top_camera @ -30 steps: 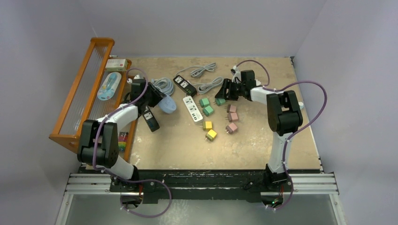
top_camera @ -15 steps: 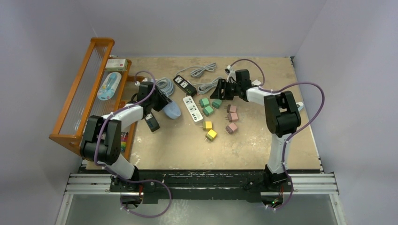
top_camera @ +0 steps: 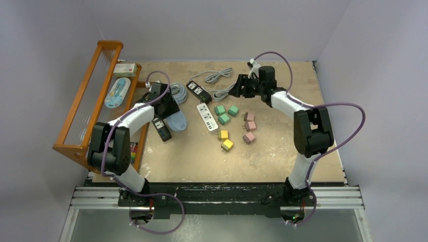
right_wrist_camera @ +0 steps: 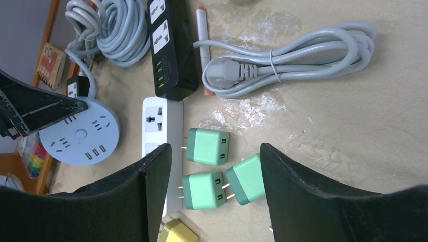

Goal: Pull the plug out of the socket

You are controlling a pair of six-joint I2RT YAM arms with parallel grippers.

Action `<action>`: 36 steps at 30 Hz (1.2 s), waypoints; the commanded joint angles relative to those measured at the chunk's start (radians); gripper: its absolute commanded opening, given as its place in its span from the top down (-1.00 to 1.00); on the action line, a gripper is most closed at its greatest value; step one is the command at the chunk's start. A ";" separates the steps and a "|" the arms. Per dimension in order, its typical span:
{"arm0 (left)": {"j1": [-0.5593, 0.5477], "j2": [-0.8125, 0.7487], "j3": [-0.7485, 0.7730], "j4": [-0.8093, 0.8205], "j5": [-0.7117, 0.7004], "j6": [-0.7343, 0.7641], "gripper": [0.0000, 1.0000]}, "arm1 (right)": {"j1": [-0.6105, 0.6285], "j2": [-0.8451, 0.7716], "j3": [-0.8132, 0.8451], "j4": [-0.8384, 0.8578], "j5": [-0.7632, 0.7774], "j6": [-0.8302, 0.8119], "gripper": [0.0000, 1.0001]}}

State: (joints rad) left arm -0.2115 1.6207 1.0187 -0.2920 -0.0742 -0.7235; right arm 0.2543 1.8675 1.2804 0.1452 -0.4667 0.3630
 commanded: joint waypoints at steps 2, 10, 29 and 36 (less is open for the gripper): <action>0.010 0.028 0.112 -0.186 -0.203 0.159 -0.13 | -0.003 -0.051 -0.016 0.011 0.063 -0.042 -0.34; 0.049 0.020 0.193 -0.244 -0.285 0.234 -0.15 | -0.003 -0.083 -0.018 0.006 0.103 -0.063 -0.37; 0.090 0.037 0.166 -0.173 -0.041 0.221 0.33 | -0.003 -0.088 0.000 -0.023 0.111 -0.100 -0.47; 0.072 0.024 0.075 0.141 0.332 0.015 0.94 | -0.003 -0.094 -0.001 -0.023 0.112 -0.107 -0.47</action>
State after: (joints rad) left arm -0.1295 1.6623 1.1336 -0.3561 0.0265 -0.5777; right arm 0.2543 1.8053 1.2564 0.1089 -0.3531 0.2783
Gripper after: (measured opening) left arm 0.317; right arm 0.736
